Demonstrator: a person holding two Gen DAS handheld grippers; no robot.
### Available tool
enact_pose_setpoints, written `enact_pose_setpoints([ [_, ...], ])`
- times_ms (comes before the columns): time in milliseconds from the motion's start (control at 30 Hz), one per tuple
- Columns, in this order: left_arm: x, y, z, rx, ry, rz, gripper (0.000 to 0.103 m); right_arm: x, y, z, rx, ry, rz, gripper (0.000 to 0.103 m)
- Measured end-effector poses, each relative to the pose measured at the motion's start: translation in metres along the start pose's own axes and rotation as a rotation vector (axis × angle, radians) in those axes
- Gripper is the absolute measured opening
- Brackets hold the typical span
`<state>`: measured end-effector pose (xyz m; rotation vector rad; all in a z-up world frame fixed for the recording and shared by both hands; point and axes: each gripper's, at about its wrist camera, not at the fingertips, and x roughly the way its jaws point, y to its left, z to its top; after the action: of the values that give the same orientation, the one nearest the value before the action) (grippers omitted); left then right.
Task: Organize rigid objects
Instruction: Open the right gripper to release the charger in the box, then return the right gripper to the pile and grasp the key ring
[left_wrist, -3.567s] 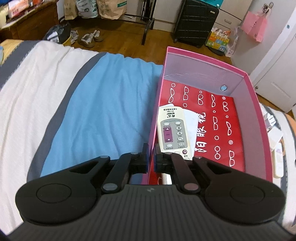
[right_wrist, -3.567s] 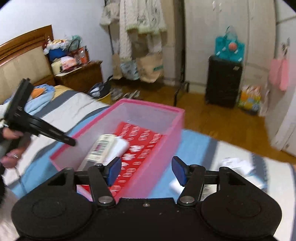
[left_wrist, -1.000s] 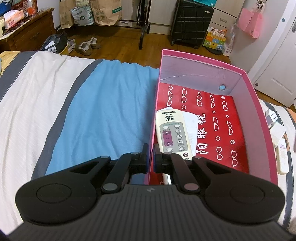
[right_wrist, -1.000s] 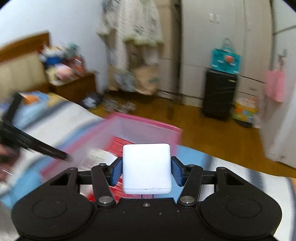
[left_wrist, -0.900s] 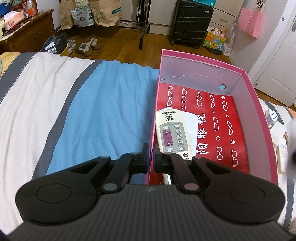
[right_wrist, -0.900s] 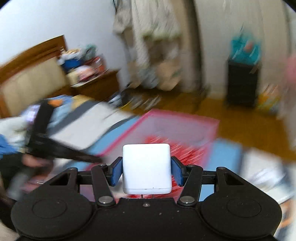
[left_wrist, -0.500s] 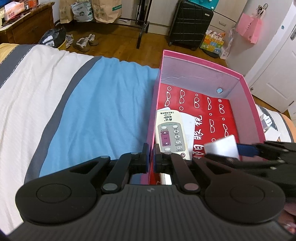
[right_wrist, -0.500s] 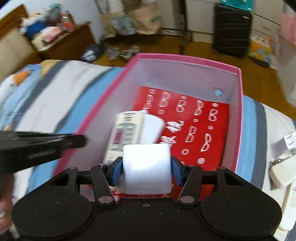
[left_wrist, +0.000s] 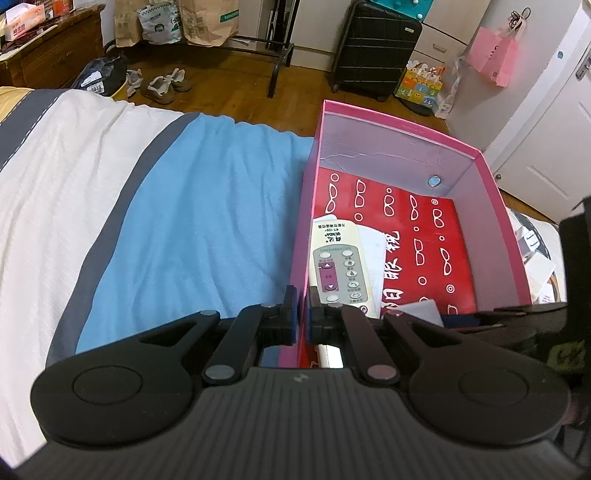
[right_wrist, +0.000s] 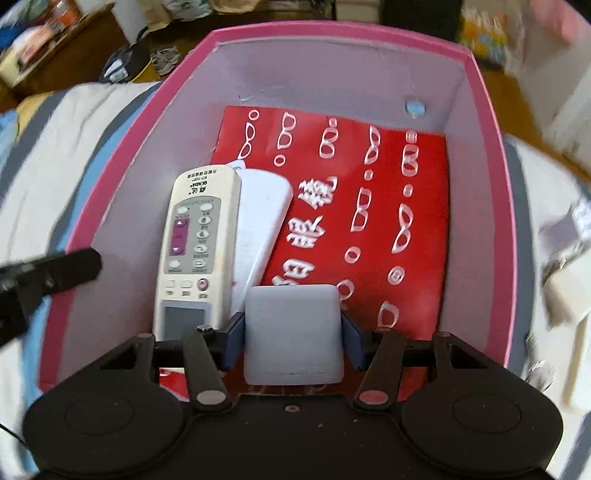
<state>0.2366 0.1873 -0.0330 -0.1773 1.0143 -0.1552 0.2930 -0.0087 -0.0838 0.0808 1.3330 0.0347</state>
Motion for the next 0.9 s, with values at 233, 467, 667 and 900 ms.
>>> enact_pose_setpoints([
  [233,-0.001,-0.001,-0.001,0.003,-0.005,0.008,0.003,-0.001,-0.008,-0.003,0.136,0.065,0.143,0.062],
  [467,-0.002,-0.001,-0.001,0.007,-0.008,0.005,0.003,-0.007,-0.016,-0.015,0.188,0.047,0.212,0.057],
  [667,-0.003,-0.001,0.000,0.017,-0.008,0.015,0.003,-0.076,-0.021,-0.032,0.019,-0.148,0.211,0.058],
  [900,-0.002,-0.004,0.002,0.027,0.003,0.015,0.005,-0.148,-0.071,-0.055,-0.120,-0.331,0.172,0.060],
])
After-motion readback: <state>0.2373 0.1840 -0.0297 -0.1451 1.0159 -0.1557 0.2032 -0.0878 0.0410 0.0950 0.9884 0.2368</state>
